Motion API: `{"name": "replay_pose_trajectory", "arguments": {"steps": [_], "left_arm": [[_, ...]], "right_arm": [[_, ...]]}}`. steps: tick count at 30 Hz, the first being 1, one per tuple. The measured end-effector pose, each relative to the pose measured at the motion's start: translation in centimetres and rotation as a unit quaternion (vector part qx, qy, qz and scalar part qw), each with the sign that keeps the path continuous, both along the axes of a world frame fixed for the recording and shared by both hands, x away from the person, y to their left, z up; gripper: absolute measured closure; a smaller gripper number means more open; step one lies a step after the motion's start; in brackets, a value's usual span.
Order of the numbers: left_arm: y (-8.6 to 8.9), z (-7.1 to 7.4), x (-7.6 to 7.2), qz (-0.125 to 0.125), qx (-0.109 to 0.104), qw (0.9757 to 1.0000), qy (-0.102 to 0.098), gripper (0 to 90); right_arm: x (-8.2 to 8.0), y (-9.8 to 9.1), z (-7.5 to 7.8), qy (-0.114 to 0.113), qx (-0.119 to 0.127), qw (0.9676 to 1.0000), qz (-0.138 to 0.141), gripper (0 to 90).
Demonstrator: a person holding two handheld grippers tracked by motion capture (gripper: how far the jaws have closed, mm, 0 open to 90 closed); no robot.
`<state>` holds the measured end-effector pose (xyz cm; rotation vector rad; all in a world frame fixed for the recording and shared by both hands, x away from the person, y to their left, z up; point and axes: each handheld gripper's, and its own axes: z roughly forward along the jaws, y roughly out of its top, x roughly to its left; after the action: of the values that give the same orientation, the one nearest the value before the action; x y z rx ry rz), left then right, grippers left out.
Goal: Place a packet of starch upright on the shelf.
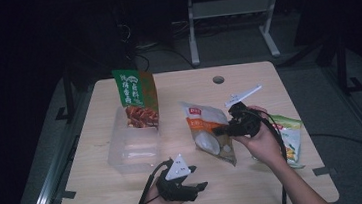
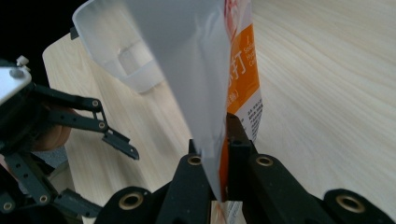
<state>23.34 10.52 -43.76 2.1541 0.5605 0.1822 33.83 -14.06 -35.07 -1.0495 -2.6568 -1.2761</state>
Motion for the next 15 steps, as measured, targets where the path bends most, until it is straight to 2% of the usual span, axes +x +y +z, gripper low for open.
{"name": "replay_pose_trajectory", "arguments": {"steps": [15], "left_arm": [[0.5,0.4,-0.1,0.000,-0.003,0.9999,-0.010,36.1]], "right_arm": [[0.8,3.3,2.5,-0.017,-0.001,0.9994,0.030,90.0]]}}
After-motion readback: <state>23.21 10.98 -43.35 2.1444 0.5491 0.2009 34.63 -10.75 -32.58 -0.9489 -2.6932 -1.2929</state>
